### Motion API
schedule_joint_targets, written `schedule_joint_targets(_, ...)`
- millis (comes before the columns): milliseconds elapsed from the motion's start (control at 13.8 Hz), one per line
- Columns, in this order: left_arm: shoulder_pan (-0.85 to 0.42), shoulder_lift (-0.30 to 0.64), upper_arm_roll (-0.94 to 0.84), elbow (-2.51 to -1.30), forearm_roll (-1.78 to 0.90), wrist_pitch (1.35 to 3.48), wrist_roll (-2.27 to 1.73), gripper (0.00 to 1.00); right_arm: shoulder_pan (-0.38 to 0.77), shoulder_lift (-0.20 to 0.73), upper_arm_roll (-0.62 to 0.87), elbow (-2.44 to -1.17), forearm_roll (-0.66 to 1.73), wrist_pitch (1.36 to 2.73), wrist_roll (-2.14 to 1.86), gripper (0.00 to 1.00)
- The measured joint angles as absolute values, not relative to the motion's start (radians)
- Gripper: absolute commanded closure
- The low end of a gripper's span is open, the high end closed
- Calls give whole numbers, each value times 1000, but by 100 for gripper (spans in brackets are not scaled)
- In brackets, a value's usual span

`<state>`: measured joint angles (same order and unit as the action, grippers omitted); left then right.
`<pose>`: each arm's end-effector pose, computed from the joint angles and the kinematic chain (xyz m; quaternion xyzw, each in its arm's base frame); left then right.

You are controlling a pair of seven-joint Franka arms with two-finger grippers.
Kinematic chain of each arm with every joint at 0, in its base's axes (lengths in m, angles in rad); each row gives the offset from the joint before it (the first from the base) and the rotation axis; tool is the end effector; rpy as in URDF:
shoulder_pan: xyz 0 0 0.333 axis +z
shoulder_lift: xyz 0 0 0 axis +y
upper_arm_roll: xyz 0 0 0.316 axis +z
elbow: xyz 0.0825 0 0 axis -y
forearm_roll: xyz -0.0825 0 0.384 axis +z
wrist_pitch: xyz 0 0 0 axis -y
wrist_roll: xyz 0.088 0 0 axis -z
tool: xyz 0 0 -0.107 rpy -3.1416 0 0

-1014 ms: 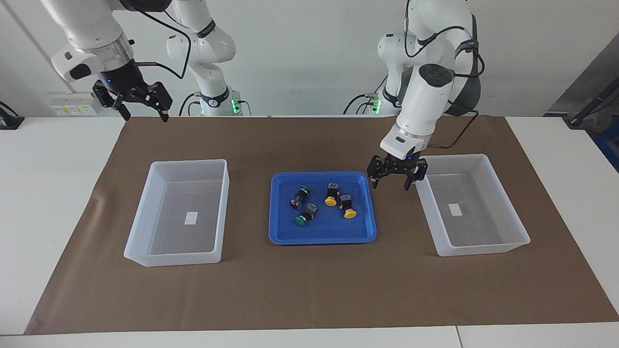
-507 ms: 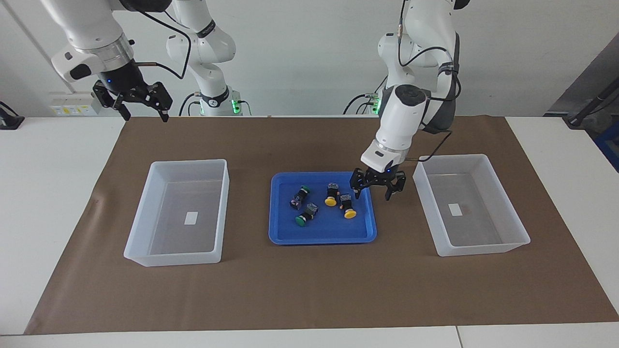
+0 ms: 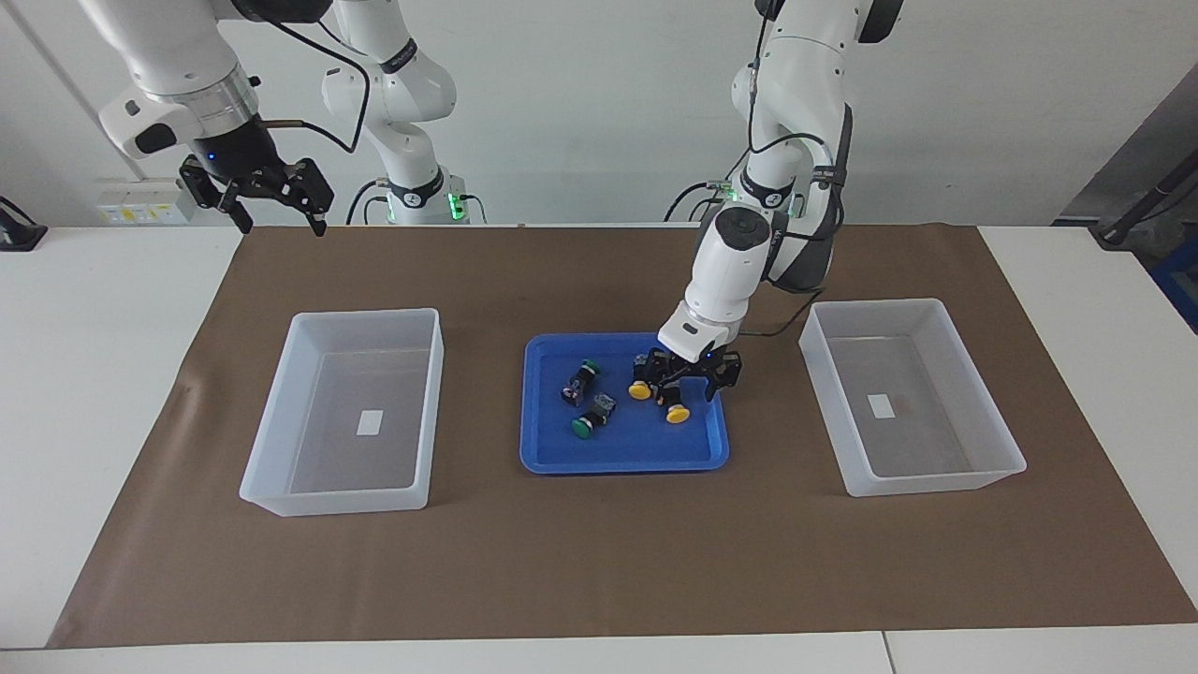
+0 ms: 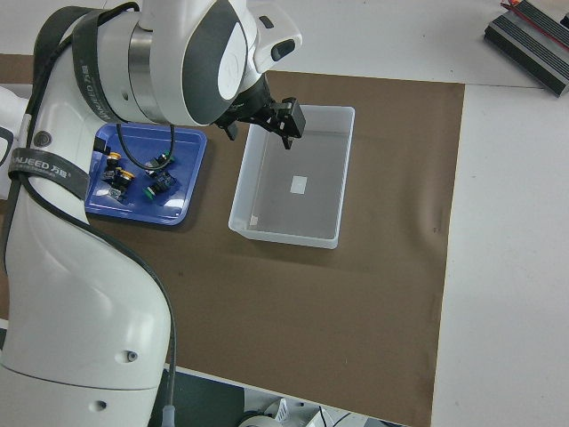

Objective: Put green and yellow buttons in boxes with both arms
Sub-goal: 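Grasp the yellow-topped button in the blue tray with the left gripper, then carry the yellow button to its box while the right gripper reaches the tray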

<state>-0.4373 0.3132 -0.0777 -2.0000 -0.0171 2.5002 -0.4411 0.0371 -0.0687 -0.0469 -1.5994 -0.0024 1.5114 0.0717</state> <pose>0.5415 -0.3039 0.3212 0.9951 -0.0274 0.0752 0.0586 0.5269 -0.0064 0.6430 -0.9991 0.0407 0.0097 0.0001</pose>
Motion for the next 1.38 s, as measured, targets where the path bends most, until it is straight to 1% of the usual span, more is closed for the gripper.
schedule_joint_targets(145,-446,313,-78,-2028,-17,2526,-452,46,37,-69,-47,-1600,-2,1511,72,0)
schedule_joint_targets(217,-450,314,-78,-2043,-17,2548,-464,54,37,-69,-47,-1600,-2,1511,72,0)
schedule_joint_targets(290,-453,314,-78,-2057,-17,2573,-474,73,37,-69,-47,-1600,-2,1511,72,0)
schedule_joint_targets(362,-456,313,-78,-2066,-17,2589,-477,94,37,-69,-47,-1600,-2,1511,72,0)
schedule_joint_targets(434,-457,313,-78,-2069,-17,2595,-480,100,37,-69,-47,-1600,-2,1511,72,0)
schedule_joint_targets(796,-453,293,-63,-2065,-17,2589,-489,100,38,-69,-45,-1600,-2,1511,72,0)
schedule_joint_targets(1014,-398,215,-48,-2037,-17,2508,-489,100,39,-69,-21,-1601,-2,1522,85,0)
schedule_joint_targets(1086,-360,182,-47,-2022,-15,2466,-477,100,40,-69,-10,-1608,0,1541,106,0)
schedule_joint_targets(1231,-275,126,-44,-1997,-14,2394,-405,100,64,-66,19,-1656,8,1629,188,0)
schedule_joint_targets(1376,-188,104,-41,-1978,-14,2367,-313,100,143,-57,35,-1736,11,1749,311,0)
